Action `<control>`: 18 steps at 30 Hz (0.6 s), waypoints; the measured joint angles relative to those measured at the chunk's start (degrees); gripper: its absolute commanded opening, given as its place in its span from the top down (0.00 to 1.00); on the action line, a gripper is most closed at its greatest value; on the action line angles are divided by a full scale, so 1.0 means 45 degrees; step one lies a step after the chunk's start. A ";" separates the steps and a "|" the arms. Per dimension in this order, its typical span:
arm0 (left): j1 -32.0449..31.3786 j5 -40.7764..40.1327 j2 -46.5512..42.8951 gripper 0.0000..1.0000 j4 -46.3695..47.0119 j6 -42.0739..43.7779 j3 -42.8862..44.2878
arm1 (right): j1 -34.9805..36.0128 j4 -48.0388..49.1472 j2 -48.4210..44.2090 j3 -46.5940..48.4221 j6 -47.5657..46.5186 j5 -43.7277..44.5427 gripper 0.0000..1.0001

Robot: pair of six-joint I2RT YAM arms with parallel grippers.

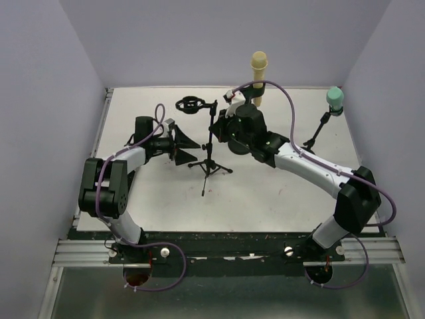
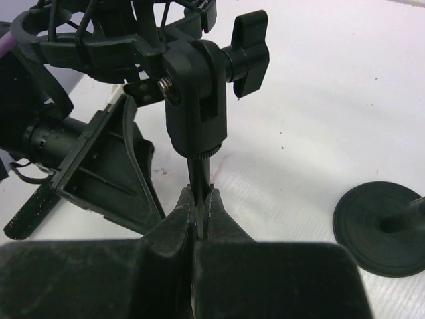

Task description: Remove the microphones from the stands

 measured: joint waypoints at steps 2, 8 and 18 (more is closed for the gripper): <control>0.0515 -0.0442 -0.0141 0.27 -0.1122 0.0894 -0.0010 | 0.0000 -0.0005 0.0165 0.0185 -0.0058 0.0005 0.99; 0.2327 -0.2900 -0.1637 0.28 -0.5202 0.5586 0.0165 | -0.0039 -0.0267 0.0874 0.1030 -0.0078 -0.0058 0.99; 0.0233 -0.5571 -0.7577 0.35 -0.4187 1.5533 -0.0884 | -0.0175 -0.1326 0.1909 0.2569 -0.0350 -0.0651 0.99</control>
